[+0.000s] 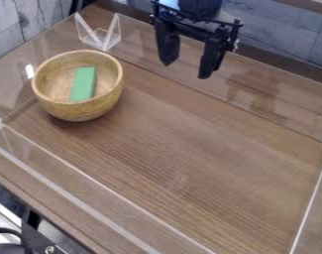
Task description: Move green stick from inside the wooden bowl to the table next to it
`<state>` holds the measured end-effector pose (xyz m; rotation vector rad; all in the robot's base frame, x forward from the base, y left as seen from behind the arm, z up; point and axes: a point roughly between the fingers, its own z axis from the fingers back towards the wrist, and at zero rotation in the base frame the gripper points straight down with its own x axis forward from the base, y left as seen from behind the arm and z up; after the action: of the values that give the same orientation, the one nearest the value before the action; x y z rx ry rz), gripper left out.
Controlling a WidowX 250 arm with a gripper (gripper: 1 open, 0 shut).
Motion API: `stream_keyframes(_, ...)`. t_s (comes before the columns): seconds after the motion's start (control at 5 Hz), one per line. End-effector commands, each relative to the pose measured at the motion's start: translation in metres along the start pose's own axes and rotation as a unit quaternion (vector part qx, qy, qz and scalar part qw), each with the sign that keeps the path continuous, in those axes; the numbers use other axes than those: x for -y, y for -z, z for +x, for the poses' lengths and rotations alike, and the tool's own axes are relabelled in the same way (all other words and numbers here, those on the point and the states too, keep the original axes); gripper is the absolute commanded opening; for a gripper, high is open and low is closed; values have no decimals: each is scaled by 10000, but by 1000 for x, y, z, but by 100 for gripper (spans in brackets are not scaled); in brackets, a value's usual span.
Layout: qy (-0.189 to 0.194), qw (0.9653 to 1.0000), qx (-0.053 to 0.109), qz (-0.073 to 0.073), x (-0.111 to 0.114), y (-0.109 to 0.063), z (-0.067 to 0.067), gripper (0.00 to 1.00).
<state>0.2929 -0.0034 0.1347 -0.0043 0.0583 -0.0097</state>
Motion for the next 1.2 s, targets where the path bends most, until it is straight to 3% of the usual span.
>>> stream_keyframes(0.0,146,9999,-75,8,-10,9,-11,100)
stream_keyframes(0.4,-61,9999,140,33,-93,12,-20,100)
stream_keyframes(0.8,-632,9976,272,60,-130,14,-30,100)
stream_keyframes(1.0,-1031,9943,262,50,-147,28,-35,100)
